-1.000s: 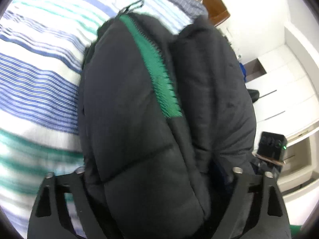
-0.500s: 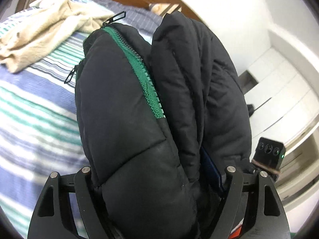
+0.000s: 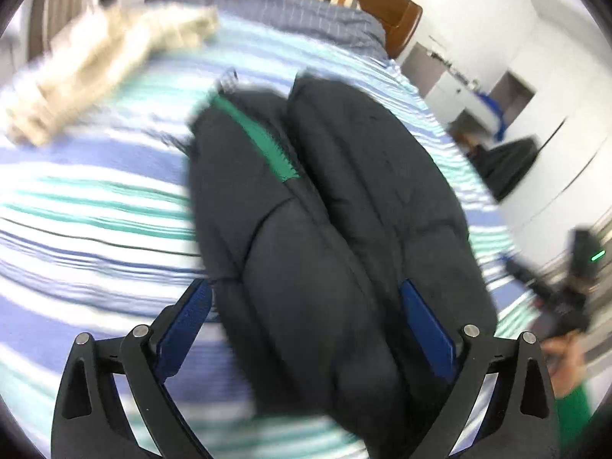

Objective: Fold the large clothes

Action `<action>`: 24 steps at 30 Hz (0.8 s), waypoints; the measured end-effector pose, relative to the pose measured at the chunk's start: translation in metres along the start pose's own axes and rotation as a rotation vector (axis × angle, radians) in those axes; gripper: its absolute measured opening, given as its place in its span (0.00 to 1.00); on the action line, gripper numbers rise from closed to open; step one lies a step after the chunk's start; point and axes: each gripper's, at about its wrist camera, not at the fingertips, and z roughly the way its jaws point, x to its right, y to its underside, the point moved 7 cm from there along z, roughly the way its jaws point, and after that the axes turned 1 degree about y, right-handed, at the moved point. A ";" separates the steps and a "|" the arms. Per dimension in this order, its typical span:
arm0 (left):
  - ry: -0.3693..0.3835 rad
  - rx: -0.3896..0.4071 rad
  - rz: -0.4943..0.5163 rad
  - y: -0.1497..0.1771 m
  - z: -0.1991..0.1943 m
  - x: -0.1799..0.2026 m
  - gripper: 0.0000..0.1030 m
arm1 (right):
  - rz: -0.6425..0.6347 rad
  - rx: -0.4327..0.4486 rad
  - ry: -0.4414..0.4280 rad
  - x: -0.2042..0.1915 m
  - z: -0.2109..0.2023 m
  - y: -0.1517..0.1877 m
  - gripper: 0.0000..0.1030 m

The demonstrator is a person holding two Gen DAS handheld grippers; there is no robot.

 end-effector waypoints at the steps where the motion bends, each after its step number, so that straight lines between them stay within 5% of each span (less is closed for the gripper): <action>1: -0.082 0.054 0.066 0.004 -0.021 0.008 0.97 | -0.034 0.027 0.061 -0.006 -0.019 0.000 0.87; 4: -0.226 0.189 0.194 0.015 -0.070 0.031 1.00 | -0.094 0.124 0.173 -0.017 -0.067 -0.009 0.87; 9: -0.341 0.316 0.219 0.017 -0.110 0.071 1.00 | -0.114 0.326 0.321 -0.044 -0.143 -0.026 0.87; 14: -0.336 0.314 0.158 0.028 -0.116 0.095 1.00 | -0.088 0.206 0.343 -0.048 -0.147 -0.019 0.87; 18: -0.286 0.291 0.139 0.034 -0.120 0.120 1.00 | -0.104 0.215 0.404 -0.047 -0.158 -0.003 0.87; 24: -0.340 0.332 0.117 0.040 -0.139 0.142 1.00 | -0.109 0.204 0.428 -0.047 -0.172 0.009 0.87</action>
